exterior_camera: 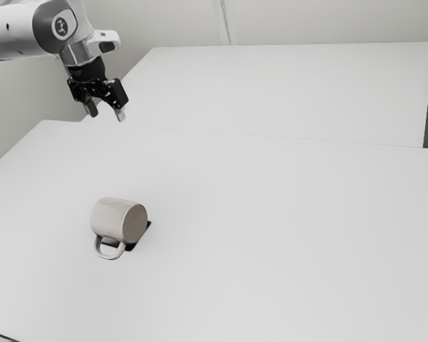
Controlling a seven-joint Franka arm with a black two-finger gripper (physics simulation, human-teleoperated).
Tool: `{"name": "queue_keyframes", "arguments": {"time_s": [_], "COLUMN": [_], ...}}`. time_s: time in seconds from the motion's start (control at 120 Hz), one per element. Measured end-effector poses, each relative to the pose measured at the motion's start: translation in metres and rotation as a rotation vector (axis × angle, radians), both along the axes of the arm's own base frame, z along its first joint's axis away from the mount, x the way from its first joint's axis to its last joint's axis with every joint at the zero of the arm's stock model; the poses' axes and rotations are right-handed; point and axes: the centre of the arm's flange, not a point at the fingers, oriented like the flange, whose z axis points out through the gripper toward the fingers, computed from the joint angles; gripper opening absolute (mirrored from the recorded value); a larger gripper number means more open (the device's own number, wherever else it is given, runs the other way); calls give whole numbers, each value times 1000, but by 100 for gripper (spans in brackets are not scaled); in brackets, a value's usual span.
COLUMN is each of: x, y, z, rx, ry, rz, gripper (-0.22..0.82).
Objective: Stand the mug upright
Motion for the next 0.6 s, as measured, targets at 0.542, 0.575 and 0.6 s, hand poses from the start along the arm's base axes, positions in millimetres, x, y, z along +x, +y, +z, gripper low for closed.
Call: {"name": "queue_keyframes", "arguments": {"time_s": [0.542,0.575,0.6], "x": [-74,-77,-78], "y": [93,98,102], "z": [-74,-78,-83], "rx": [-410,-437,-454], "ry": [142,150,158], "rz": [160,167,170], "gripper": [58,58,58]}}
